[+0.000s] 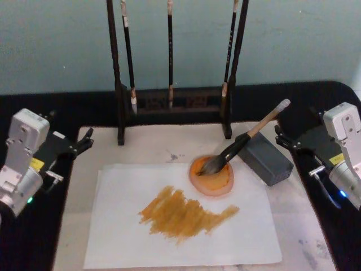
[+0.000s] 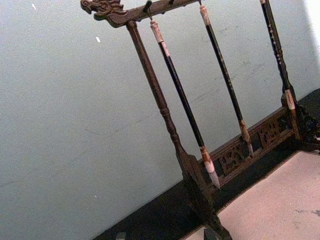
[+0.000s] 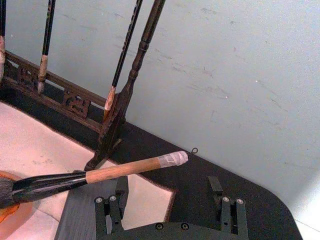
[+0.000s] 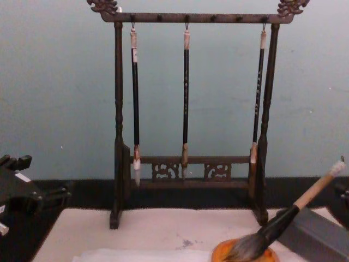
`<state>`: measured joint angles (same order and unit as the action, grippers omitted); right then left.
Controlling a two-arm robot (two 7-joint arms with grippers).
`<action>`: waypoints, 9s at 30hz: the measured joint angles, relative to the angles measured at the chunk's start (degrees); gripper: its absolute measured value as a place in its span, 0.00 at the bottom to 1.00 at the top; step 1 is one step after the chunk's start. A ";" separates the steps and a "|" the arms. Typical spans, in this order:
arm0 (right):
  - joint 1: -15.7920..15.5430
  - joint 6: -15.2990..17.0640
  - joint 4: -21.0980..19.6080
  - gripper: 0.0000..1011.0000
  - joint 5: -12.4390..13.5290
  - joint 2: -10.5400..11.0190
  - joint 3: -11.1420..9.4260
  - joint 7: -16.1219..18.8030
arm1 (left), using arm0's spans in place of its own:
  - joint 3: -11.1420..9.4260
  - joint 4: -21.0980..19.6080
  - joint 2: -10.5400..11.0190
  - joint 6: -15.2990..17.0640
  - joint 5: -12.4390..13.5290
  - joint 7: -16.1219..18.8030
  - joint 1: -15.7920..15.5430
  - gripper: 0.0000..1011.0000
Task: Pick up the brush from the inkstone, write on the paper, then place the brush back to its original position.
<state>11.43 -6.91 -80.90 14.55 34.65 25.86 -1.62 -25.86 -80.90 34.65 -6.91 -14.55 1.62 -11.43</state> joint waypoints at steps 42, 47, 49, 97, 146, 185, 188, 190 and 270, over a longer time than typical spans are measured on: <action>-11.55 22.32 -4.90 0.99 56.66 -10.66 -22.83 16.99 | 0.00 0.00 0.00 0.00 0.00 0.00 0.00 1.00; -9.29 25.95 -2.28 0.99 62.30 -12.47 -23.25 14.31 | 0.00 0.00 0.00 0.00 0.00 0.00 0.00 1.00; -8.22 26.47 -0.96 0.99 63.00 -12.81 -22.85 13.68 | 0.00 0.00 0.00 0.00 0.00 0.00 0.00 1.00; 16.39 24.16 26.98 0.99 59.81 -14.17 -7.45 21.78 | 0.00 0.00 0.00 0.00 0.00 0.00 0.00 1.00; 16.03 24.74 25.50 0.15 60.46 -13.67 -7.39 21.72 | 0.00 0.00 0.00 0.00 0.00 0.00 0.00 1.00; 19.04 20.21 -2.74 0.15 42.69 -3.06 6.08 26.49 | 0.00 0.00 0.00 0.00 0.00 0.00 0.00 1.00; 19.03 20.62 -4.15 0.15 41.47 -2.76 7.27 27.35 | 0.00 0.00 0.00 0.00 0.00 0.00 0.00 1.00; 18.85 20.61 -5.01 0.15 40.14 -2.64 8.27 27.79 | 0.00 0.00 0.00 0.00 0.00 0.00 0.00 1.00; 13.31 20.68 -5.61 0.15 30.29 -5.37 9.25 31.39 | 0.00 0.00 0.00 0.00 0.00 0.00 0.00 1.00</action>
<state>24.75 13.77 -86.51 44.84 29.28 35.12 29.77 -25.86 -80.90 34.64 -6.91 -14.55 1.62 -11.43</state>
